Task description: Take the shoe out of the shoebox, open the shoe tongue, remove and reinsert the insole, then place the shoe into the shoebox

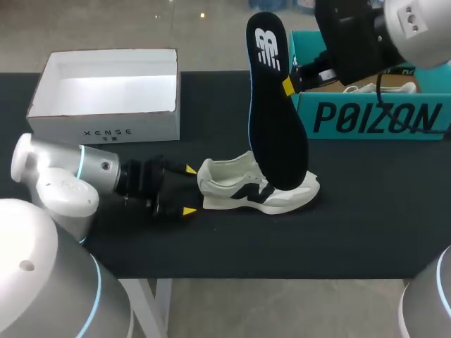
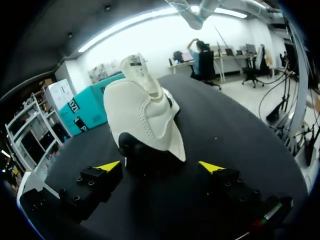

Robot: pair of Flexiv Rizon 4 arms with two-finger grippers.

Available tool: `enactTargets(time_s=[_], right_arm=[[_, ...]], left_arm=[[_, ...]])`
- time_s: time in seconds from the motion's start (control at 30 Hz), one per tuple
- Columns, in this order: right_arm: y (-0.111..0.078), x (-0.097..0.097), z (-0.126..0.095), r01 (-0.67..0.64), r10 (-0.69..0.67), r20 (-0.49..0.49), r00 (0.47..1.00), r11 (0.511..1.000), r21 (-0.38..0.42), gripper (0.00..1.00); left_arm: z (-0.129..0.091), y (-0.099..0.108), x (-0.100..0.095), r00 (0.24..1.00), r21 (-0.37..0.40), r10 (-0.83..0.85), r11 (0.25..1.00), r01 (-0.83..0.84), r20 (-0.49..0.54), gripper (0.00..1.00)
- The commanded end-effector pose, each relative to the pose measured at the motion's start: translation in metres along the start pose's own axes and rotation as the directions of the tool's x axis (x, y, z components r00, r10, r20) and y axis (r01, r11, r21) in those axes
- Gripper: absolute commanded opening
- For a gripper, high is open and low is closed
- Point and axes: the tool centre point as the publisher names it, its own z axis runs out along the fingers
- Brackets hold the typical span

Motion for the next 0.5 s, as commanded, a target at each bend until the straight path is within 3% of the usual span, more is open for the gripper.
enactTargets(time_s=[0.03, 0.27, 0.33, 0.5], right_arm=[[0.003, 0.000, 0.002, -0.001, 0.001, 0.001, 1.000, 1.000, 0.005, 0.00], [0.003, 0.000, 0.002, -0.001, 0.001, 0.001, 1.000, 1.000, 0.005, 0.00], [0.003, 0.000, 0.002, -0.001, 0.001, 0.001, 1.000, 1.000, 0.005, 0.00], [0.003, 0.000, 0.002, -0.001, 0.001, 0.001, 1.000, 1.000, 0.005, 0.00]], left_arm=[[-0.032, -0.014, -0.002, 0.997, -0.207, 0.002, 0.978, -0.017, -0.071, 1.00], [-0.065, -0.044, -0.018, 0.981, -0.371, -0.004, 0.926, -0.069, -0.192, 1.00], [-0.068, -0.051, -0.020, 0.971, -0.441, -0.017, 0.893, -0.092, -0.237, 1.00], [-0.068, -0.059, -0.024, 0.953, -0.524, -0.051, 0.843, -0.118, -0.297, 1.00]])
